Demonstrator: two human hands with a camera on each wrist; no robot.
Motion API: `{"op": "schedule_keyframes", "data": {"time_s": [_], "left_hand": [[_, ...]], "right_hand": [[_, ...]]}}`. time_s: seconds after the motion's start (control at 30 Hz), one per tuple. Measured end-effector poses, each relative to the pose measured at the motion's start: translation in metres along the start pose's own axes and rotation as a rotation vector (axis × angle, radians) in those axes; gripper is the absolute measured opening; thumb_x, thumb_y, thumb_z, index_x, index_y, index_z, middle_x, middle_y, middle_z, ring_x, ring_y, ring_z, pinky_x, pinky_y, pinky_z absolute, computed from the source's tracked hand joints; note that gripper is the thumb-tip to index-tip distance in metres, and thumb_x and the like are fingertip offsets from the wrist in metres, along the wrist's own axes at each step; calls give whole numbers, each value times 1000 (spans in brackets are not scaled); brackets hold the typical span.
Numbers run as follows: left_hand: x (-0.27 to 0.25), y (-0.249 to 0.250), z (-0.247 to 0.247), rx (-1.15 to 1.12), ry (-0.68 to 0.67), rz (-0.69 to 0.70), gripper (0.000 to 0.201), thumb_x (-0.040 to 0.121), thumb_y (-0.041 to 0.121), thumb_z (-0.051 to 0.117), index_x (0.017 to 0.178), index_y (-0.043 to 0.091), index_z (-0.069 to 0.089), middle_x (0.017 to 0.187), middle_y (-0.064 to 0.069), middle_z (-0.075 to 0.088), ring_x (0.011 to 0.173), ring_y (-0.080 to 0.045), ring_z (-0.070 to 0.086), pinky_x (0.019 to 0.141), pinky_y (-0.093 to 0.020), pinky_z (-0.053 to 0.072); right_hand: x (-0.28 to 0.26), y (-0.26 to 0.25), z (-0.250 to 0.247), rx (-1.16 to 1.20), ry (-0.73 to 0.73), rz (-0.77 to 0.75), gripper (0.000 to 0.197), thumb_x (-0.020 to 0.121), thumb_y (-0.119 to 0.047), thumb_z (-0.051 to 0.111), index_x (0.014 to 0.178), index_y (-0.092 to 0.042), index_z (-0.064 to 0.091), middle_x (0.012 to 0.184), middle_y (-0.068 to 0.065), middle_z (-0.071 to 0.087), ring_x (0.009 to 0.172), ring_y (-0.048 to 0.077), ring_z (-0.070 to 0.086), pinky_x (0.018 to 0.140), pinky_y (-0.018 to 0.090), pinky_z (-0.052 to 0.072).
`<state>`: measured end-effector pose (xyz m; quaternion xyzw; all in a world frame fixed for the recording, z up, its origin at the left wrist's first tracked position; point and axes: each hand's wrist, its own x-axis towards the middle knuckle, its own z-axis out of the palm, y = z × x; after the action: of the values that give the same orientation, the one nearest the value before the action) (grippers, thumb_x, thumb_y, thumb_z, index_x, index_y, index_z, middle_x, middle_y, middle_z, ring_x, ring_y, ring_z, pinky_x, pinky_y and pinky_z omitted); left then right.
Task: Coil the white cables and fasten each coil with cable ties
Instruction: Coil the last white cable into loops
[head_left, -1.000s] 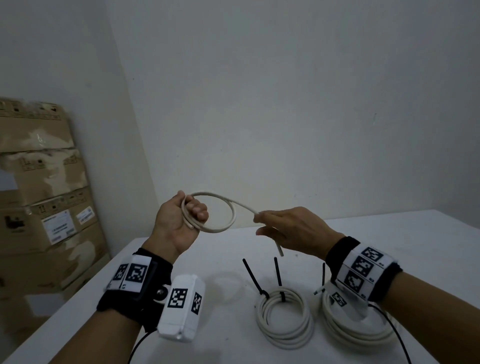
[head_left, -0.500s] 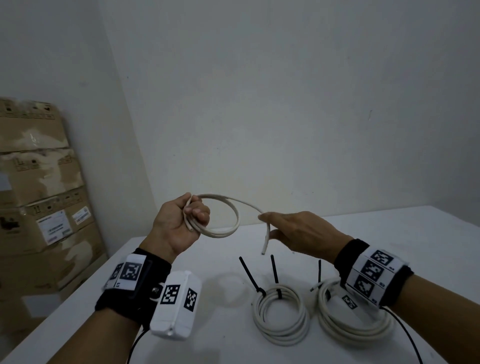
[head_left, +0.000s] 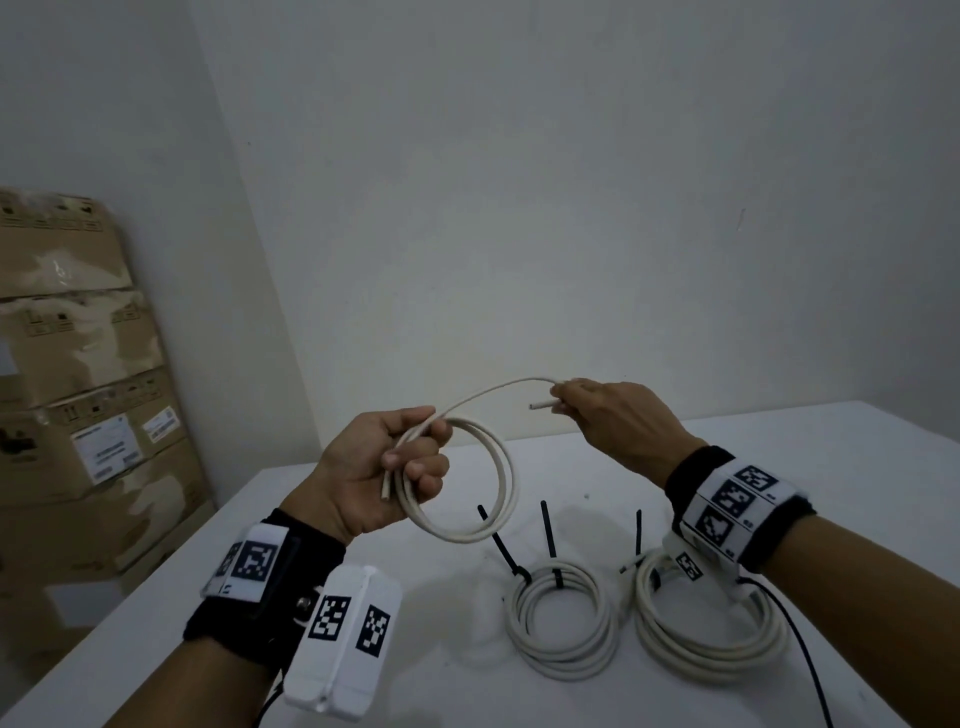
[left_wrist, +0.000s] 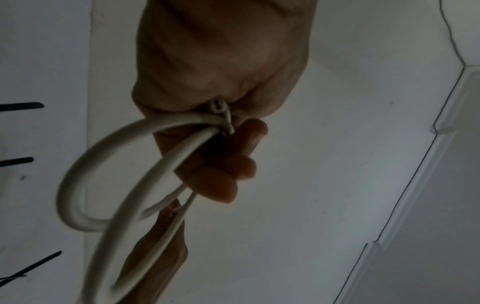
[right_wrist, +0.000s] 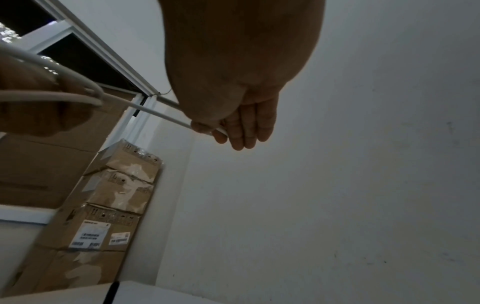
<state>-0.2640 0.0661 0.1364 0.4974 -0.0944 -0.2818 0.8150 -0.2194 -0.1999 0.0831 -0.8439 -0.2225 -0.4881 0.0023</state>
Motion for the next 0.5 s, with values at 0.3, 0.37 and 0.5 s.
{"op": "schedule_keyframes", "data": {"time_s": [0.3,0.37,0.5], "left_hand": [[10,8,-18,-175,74,176,24,89,20,43,66,14,42,38,5,28,32,-10,30,31,-19,26],[16,8,-18,-170,137,242,34,99,26,32,67,15,40,41,6,29,33,-9,29,32,-18,25],[25,-4,-12,-137,171,283,39,102,30,29,67,15,41,42,4,30,34,-10,30,34,-17,28]], "right_hand": [[-14,-30,-10,102,-66,-266,38,91,-41,41,82,-15,68,75,2,57,60,17,54,45,21,29],[-20,-41,-10,100,12,-380,34,92,-40,47,81,-16,67,80,3,58,67,17,52,51,24,35],[-17,-69,-10,150,102,-448,33,94,-39,51,74,-15,64,72,0,59,65,18,51,58,29,42]]}}
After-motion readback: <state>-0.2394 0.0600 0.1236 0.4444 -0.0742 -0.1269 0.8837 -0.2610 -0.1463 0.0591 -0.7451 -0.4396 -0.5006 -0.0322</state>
